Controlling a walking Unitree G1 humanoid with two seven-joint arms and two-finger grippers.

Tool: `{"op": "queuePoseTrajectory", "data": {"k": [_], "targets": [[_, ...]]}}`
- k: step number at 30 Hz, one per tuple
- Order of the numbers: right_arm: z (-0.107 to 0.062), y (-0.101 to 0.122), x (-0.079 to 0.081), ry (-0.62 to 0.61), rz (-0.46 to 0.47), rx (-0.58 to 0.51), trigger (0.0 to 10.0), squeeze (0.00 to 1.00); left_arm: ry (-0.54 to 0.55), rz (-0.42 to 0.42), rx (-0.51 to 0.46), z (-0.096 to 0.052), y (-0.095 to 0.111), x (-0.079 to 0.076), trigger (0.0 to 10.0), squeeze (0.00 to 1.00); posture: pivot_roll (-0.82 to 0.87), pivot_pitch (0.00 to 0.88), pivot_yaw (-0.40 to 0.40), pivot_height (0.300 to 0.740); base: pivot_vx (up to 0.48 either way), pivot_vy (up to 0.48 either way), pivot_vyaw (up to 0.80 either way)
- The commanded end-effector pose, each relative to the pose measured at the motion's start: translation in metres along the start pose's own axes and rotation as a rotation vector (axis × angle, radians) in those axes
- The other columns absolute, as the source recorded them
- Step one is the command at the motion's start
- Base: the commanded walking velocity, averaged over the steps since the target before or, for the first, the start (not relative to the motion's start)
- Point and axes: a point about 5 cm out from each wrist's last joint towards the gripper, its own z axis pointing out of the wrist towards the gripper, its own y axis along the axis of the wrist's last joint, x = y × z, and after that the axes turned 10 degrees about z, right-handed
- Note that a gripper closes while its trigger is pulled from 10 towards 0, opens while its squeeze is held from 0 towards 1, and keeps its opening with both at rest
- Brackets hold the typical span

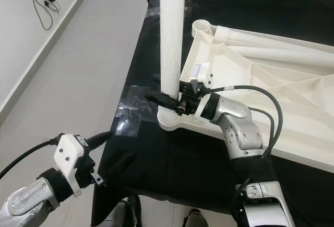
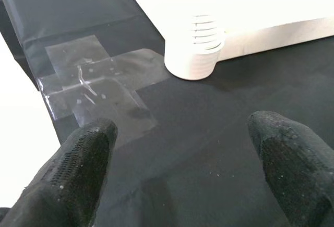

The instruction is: Building children table

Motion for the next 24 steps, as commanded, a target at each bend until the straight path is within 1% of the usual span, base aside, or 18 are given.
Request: {"op": "queuePoseTrajectory", "data": {"k": [1, 2, 3, 5, 7, 8, 10, 12, 13, 14, 15, 16, 17, 18, 20, 21, 22, 24], "targets": [[-0.011, -0.009, -0.004, -0.08, -0.005, 0.022, 10.0, 0.0, 0.003, 0.001, 0.041, -0.003, -0.007, 0.002, 10.0, 0.0, 0.07, 0.284, 0.072, 0.74, 0.0, 0.0, 0.0], [-0.011, -0.009, -0.004, -0.08, -0.005, 0.022, 10.0, 0.0, 0.003, 0.001, 0.041, -0.003, -0.007, 0.002, 10.0, 0.0, 0.07, 0.284, 0.072, 0.74, 0.0, 0.0, 0.0], [-0.011, -0.011, -0.003, -0.094, -0.036, 0.046, 10.0, 0.0, 0.016, 0.001, 0.04, -0.002, -0.008, 0.003, 10.0, 0.0, 0.07, 0.277, 0.071, 0.74, 0.0, 0.0, 0.0], [-0.011, -0.012, -0.003, -0.104, -0.059, 0.062, 10.0, 0.0, 0.024, 0.001, 0.039, -0.002, -0.008, 0.005, 10.0, 0.0, 0.07, 0.277, 0.071, 0.74, 0.0, 0.0, 0.0], [-0.009, -0.003, -0.007, -0.164, -0.093, 0.029, 10.0, 0.0, 0.112, -0.005, -0.006, 0.001, 0.002, 0.023, 10.0, 0.0, 0.06, 0.251, 0.06, 0.74, 0.0, 0.0, 0.0], [-0.009, -0.003, -0.007, -0.164, -0.093, 0.029, 10.0, 0.0, 0.112, -0.005, -0.006, 0.001, 0.002, 0.023, 10.0, 0.0, 0.06, 0.251, 0.06, 0.74, 0.0, 0.0, 0.0], [-0.007, 0.008, -0.01, -0.195, -0.085, -0.029, 10.0, 0.0, 0.171, -0.023, -0.073, 0.004, 0.017, 0.04, 10.0, 0.0, 0.05, 0.238, 0.055, 0.74, 0.0, 0.0, 0.0], [-0.007, 0.008, -0.01, -0.195, -0.085, -0.029, 10.0, 0.0, 0.171, -0.023, -0.073, 0.004, 0.017, 0.04, 10.0, 0.0, 0.05, 0.238, 0.055, 0.74, 0.0, 0.0, 0.0], [-0.006, 0.023, -0.011, -0.189, -0.041, -0.126, 10.0, 0.0, 0.19, -0.029, -0.209, 0.009, 0.051, 0.063, 10.0, 0.0, 0.05, 0.213, 0.054, 0.74, 0.0, 0.0, 0.0], [-0.006, 0.023, -0.011, -0.189, -0.041, -0.126, 10.0, 0.0, 0.19, -0.029, -0.209, 0.009, 0.051, 0.063, 10.0, 0.0, 0.05, 0.213, 0.054, 0.74, 0.0, 0.0, 0.0], [-0.005, 0.029, -0.011, -0.186, -0.025, -0.163, 10.0, 0.0, 0.18, -0.016, -0.27, 0.009, 0.067, 0.07, 10.0, 0.0, 0.05, 0.213, 0.054, 0.74, 0.0, 0.0, 0.0], [-0.004, 0.031, -0.012, -0.188, -0.036, -0.17, 10.0, 0.0, 0.164, 0.0, -0.33, 0.009, 0.084, 0.077, 10.0, 0.0, 0.05, 0.201, 0.053, 0.74, 0.0, 0.0, 0.0], [-0.004, 0.031, -0.012, -0.188, -0.036, -0.17, 10.0, 0.0, 0.164, 0.0, -0.33, 0.009, 0.084, 0.077, 10.0, 0.0, 0.05, 0.201, 0.053, 0.74, 0.0, 0.0, 0.0], [-0.003, 0.031, -0.012, -0.199, -0.071, -0.148, 10.0, 0.0, 0.143, 0.024, -0.385, 0.01, 0.101, 0.083, 10.0, 0.0, 0.04, 0.191, 0.052, 0.74, 0.0, 0.0, 0.0], [0.002, 0.028, -0.012, -0.217, -0.162, -0.079, 10.0, 0.0, 0.118, 0.068, -0.456, 0.012, 0.124, 0.091, 10.0, 0.0, 0.04, 0.177, 0.051, 0.74, 0.0, 0.0, 0.0], [0.002, 0.028, -0.012, -0.217, -0.162, -0.079, 10.0, 0.0, 0.118, 0.068, -0.456, 0.012, 0.124, 0.091, 10.0, 0.0, 0.04, 0.177, 0.051, 0.74, 0.0, 0.0, 0.0], [0.005, 0.026, -0.011, -0.222, -0.217, -0.041, 10.0, 0.0, 0.103, 0.073, -0.496, 0.014, 0.135, 0.094, 10.0, 0.0, 0.04, 0.169, 0.052, 0.74, 0.0, 0.0, 0.0], [0.01, 0.026, -0.009, -0.228, -0.27, -0.009, 10.0, 0.0, 0.084, 0.062, -0.542, 0.018, 0.147, 0.096, 10.0, 0.0, 0.03, 0.163, 0.054, 0.74, 0.0, 0.0, 0.0]]}}
